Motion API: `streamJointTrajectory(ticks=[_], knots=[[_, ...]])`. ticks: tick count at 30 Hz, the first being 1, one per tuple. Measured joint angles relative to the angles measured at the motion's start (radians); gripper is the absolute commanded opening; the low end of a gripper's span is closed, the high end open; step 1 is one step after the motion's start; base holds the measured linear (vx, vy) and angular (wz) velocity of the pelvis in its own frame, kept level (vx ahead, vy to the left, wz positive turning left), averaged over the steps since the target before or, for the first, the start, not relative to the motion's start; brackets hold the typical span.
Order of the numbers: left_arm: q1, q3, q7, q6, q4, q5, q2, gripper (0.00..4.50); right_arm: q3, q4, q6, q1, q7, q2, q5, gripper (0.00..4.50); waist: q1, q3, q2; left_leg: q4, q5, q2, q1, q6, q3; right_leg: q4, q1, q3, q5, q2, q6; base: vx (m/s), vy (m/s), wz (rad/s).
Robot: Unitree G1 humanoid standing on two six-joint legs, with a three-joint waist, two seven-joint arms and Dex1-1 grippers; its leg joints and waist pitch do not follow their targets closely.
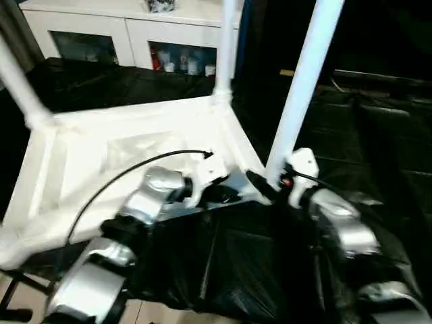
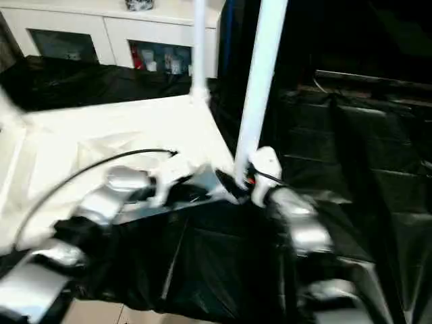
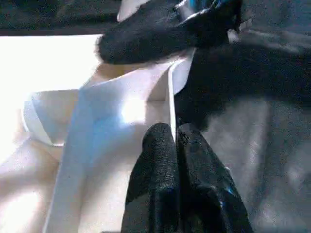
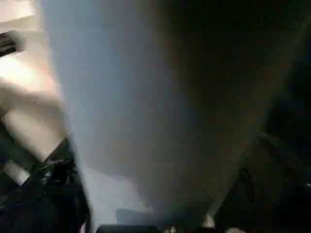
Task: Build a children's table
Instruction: Rotate leg to tighten
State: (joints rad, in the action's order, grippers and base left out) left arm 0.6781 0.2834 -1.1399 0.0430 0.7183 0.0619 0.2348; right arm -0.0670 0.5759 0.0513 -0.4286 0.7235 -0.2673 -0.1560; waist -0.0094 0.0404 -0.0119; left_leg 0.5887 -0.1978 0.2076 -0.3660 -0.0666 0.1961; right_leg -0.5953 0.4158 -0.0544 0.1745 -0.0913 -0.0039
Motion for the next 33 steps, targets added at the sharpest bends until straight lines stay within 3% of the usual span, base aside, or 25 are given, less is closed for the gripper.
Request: streamJointTrajectory(ticks=[4, 8, 21, 29, 32, 33], knots=[[-0.013, 0.012, -0.075, -0.011, -0.025, -0.016, 0.037, 0.0, -0.044, -0.085, -0.048, 0.047, 0.158, -0.049, -0.042, 4.35, 0.014, 0.001, -0.001, 0.001, 0.0, 0.0, 0.0, 0.0, 0.0, -0.001, 0.002, 0.0, 0.0, 0.0, -0.001, 0.0, 0.0, 0.0], [-0.035, 0.022, -0.15, -0.023, -0.056, -0.035, 0.077, 0.0, -0.086, -0.147, -0.103, 0.077, 0.3, -0.106, -0.075, 4.35, 0.016, 0.001, -0.003, 0.002, 0.0, 0.0, 0.0, 0.0, 0.0, -0.001, 0.001, 0.0, 0.0, 0.0, -0.001, 0.0, 0.0, 0.0], [-0.041, 0.049, -0.261, -0.029, -0.085, -0.045, 0.118, 0.0, -0.136, -0.23, -0.225, 0.081, 0.47, -0.177, -0.109, 3.25, 0.045, 0.001, -0.004, 0.003, 0.0, 0.0, 0.0, 0.0, 0.001, -0.003, 0.002, 0.0, -0.001, 0.0, -0.001, 0.0, 0.0, 0.0], [-0.048, 0.049, -0.265, -0.017, -0.092, -0.045, 0.121, 0.0, -0.115, -0.27, -0.248, 0.123, 0.436, -0.156, -0.121, 2.65, 0.048, 0.0, -0.005, 0.003, -0.001, 0.0, 0.002, -0.003, 0.001, -0.004, 0.001, 0.001, -0.001, -0.001, -0.001, 0.0, 0.0, 0.0], [-0.049, 0.044, -0.212, 0.01, -0.093, -0.038, 0.103, 0.0, -0.075, -0.254, -0.242, 0.148, 0.342, -0.095, -0.12, 2.57, 0.045, -0.002, -0.008, 0.003, -0.003, 0.0, 0.003, -0.006, 0.0, -0.005, -0.003, 0.001, -0.001, -0.001, -0.001, 0.0, 0.0, 0.0], [-0.047, 0.037, -0.177, 0.024, -0.085, -0.03, 0.092, 0.0, -0.054, -0.238, -0.235, 0.149, 0.282, -0.065, -0.119, 2.57, 0.04, -0.002, -0.009, 0.003, -0.002, 0.0, 0.008, -0.007, 0.0, -0.005, -0.005, 0.002, 0.0, -0.001, -0.001, 0.0, 0.0, 0.0]])
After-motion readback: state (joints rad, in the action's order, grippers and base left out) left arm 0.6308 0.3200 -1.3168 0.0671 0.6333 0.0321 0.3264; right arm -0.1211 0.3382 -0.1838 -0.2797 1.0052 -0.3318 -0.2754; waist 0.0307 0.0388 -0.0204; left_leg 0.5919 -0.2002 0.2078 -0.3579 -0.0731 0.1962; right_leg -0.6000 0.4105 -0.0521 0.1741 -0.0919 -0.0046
